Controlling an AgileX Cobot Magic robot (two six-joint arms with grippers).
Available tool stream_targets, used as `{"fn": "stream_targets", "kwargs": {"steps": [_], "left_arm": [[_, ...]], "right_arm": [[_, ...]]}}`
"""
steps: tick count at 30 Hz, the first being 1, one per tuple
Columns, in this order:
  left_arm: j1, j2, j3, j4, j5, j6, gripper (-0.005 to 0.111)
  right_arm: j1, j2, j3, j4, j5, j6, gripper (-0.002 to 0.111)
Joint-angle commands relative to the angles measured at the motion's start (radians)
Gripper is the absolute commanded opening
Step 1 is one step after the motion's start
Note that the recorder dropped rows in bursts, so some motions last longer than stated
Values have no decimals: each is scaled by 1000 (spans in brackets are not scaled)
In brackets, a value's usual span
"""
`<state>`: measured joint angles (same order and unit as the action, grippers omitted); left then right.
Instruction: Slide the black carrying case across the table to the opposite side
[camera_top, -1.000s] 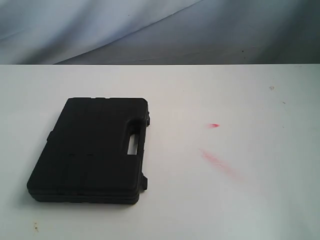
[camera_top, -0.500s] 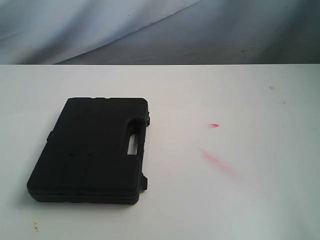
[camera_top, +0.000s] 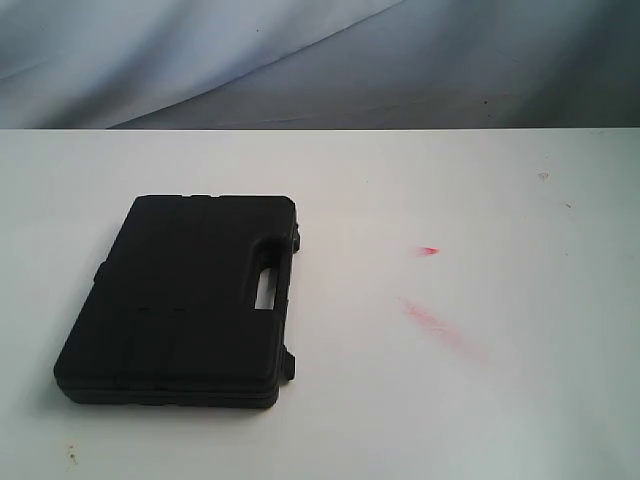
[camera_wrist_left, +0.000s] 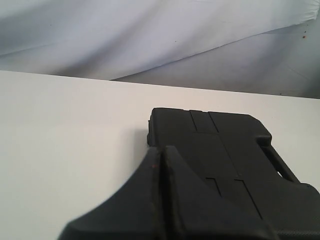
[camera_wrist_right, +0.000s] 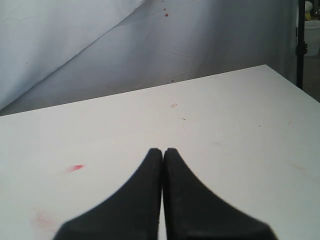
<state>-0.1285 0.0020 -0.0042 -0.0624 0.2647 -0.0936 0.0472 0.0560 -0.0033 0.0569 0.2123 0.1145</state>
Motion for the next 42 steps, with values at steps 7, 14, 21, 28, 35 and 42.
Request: {"fn": "stream_targets", "kwargs": {"steps": [7,14,21,28,35,42], "left_arm": [[-4,-2,4,0,1,-1,0],[-4,-2,4,62,-209,19,0],[-4,-2,4,62,-428,12,0],[-4,-2,4,62,-518,-145,0],[-4,-2,-68,368,-735,-277,0],[-4,-2,-391,882,-394,-655,0]], "right_arm": [[3,-5,3,5,3,0,0],[3,-5,3,5,3,0,0],[3,-5,3,5,3,0,0],[3,-5,3,5,3,0,0],[3,-5,3,5,3,0,0],[3,-5,3,5,3,0,0]]}}
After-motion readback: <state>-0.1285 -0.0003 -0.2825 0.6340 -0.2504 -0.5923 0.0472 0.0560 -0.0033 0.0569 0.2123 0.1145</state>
